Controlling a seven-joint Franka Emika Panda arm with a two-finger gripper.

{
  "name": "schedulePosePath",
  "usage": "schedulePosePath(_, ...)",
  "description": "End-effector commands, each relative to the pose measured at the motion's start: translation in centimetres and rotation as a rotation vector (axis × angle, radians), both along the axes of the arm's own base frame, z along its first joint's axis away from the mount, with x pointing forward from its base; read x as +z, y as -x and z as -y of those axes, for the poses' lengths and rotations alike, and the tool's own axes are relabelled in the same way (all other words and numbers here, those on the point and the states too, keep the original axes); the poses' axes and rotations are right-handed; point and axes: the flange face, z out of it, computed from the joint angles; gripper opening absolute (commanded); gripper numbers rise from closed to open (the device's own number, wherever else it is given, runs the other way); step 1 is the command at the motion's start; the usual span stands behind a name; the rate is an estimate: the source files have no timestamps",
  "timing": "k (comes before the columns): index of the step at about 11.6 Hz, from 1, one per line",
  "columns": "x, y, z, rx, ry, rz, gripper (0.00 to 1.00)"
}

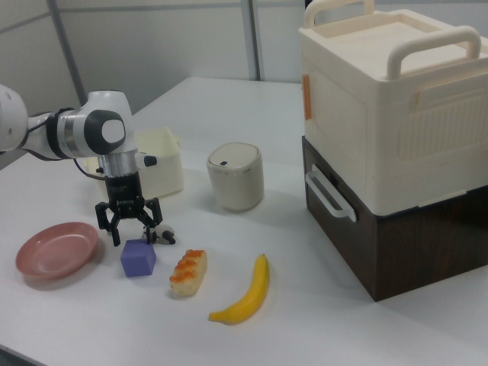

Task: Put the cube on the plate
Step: 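Lower the open gripper down around the purple cube, then close the gripper on the purple cube and lift it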

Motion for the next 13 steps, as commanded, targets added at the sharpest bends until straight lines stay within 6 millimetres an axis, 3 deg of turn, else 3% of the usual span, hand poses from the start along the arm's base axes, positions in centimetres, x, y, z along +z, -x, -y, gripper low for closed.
schedulePosePath(1, -0.3, -0.1, 0.4, 0.037, 0.008, -0.001, 0.88)
schedulePosePath(2, 0.2, -0.4, 0.6, 0.052, 0.003, 0.0, 0.95)
schedulePosePath(4, -0.6, -0.1, 0.6, 0.075, 0.016, -0.019, 0.98)
schedulePosePath(8, -1.0, -0.2, 0.7, 0.09, 0.028, -0.024, 0.98)
schedulePosePath(9, -1.2, -0.1, 0.7, 0.091, 0.028, -0.028, 0.87)
schedulePosePath(10, -1.6, 0.0, 0.3, 0.094, 0.029, -0.034, 0.63)
schedulePosePath(12, -1.5, 0.0, 0.3, 0.093, 0.032, -0.034, 0.44)
schedulePosePath(13, -1.3, 0.0, 0.2, 0.087, 0.032, -0.032, 0.43)
